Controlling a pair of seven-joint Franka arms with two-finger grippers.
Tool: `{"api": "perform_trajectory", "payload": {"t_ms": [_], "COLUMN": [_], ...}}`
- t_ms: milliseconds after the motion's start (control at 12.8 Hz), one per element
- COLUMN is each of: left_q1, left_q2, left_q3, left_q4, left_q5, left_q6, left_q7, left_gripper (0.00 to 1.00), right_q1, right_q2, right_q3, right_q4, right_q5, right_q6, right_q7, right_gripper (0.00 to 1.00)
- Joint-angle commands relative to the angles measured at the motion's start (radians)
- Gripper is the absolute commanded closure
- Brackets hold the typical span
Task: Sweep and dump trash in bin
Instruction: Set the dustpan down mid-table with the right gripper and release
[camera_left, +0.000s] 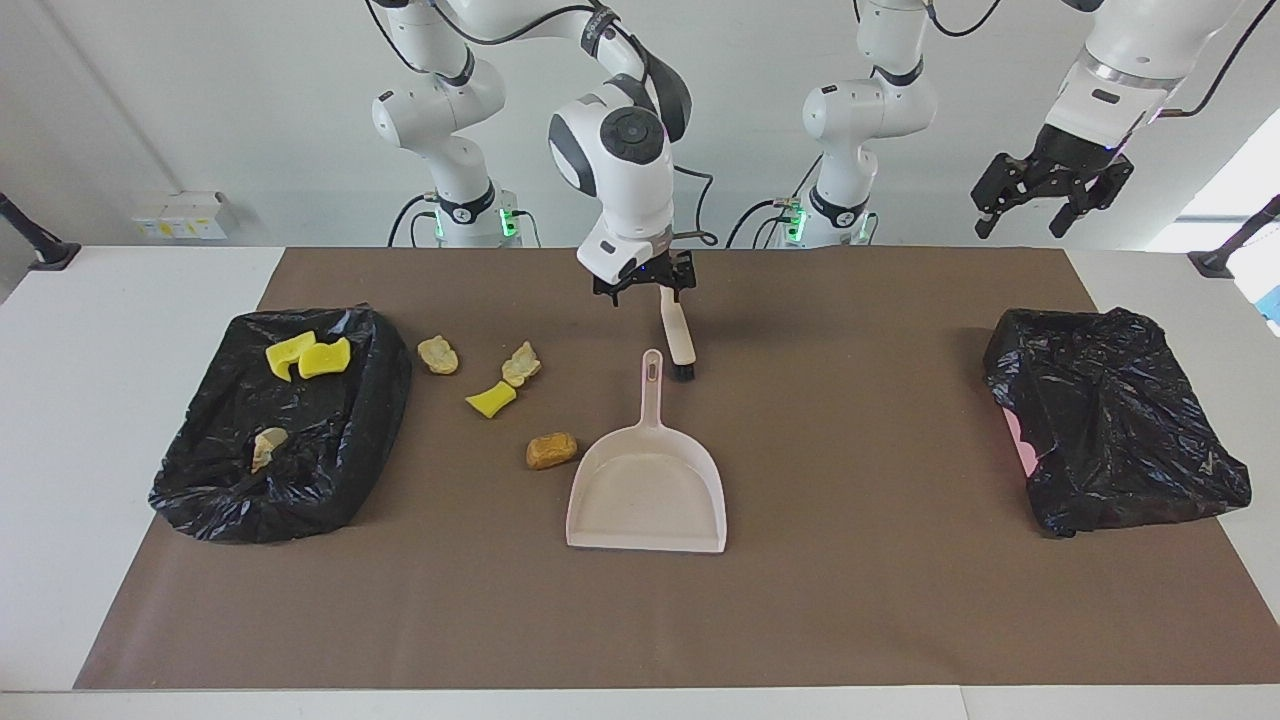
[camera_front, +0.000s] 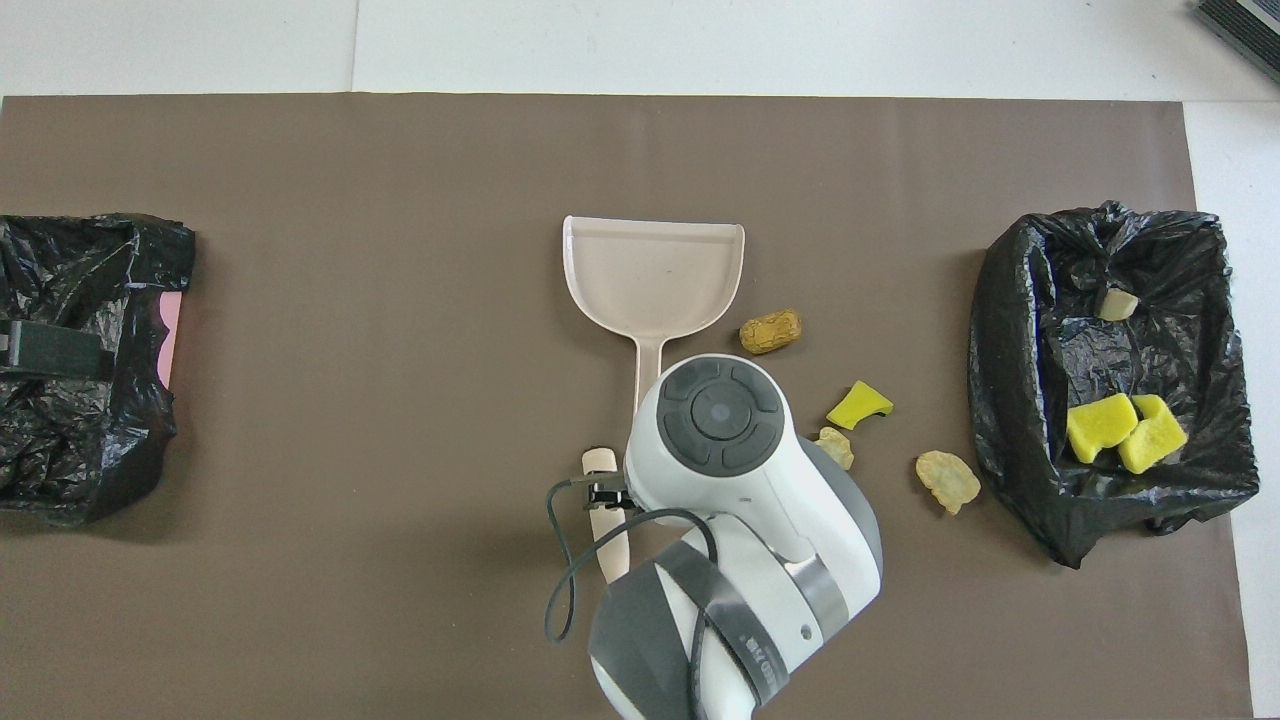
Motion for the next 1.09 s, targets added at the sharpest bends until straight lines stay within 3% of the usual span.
{"api": "perform_trajectory", "payload": {"t_ms": [0,545,1012], "left_q1": [0.008,0.006,0.008], "left_q2": [-0.008,-0.008,-0.008], "left_q3": [-0.001,-0.001,-0.002], "left_q4": [0.004,0.004,0.004], "left_q5": [-0.004,-0.003,-0.003], "left_q6": [-0.010,-0.010,-0.010], "left_q7": [0.008,0.008,0.008], "left_gripper": [0.00,0.00,0.00], "right_q1": [0.045,0.134,0.222], "right_q2": [-0.105,-0.225,-0.118], "right_q3": [0.003,0.003,0.003], "right_q4": [-0.167,-0.342,-0.388], "right_q5": [0.023,0.094,0.077], "right_q6": [0.095,0.131,0.327], "right_q7": [0.012,0.012,-0.019], "right_gripper": [0.00,0.00,0.00]}}
